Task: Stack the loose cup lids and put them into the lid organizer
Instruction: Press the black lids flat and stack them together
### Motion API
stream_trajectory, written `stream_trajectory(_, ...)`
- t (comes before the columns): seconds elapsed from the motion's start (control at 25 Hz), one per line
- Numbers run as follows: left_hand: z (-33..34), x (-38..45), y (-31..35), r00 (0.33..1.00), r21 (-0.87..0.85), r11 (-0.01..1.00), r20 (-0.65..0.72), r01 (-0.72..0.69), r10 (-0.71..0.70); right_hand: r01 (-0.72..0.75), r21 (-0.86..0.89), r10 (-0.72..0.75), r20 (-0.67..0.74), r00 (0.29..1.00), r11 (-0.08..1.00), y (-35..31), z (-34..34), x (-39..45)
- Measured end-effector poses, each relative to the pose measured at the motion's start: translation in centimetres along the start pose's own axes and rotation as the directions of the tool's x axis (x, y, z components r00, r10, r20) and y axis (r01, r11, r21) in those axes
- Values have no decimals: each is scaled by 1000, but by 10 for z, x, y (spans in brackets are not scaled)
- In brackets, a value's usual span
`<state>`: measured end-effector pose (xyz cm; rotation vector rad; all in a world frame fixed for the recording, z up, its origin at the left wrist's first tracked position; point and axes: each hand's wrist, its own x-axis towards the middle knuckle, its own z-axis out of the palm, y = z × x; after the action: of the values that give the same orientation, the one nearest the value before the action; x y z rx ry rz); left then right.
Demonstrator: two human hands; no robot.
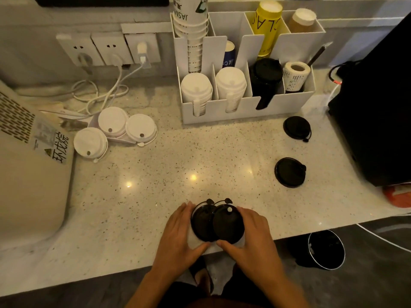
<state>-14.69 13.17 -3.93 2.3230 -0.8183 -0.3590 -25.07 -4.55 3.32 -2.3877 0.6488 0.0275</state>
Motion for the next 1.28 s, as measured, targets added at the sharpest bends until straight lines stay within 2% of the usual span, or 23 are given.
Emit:
stream_trajectory(0.4,2,-2,2,998,8,1000,-53,17,-17,-16,-125,22,48,999,992,-24,37,19)
stream_trajectory(0.88,4,-1,-1,998,-13,1000,-61,-11,10,-37,-180,46,50,998,983,-26,47,19)
stream_trajectory(1.28,5,0,-3,998,105,993,-33,-54,57,-1,-194,12,55,998,981,-17,46,24)
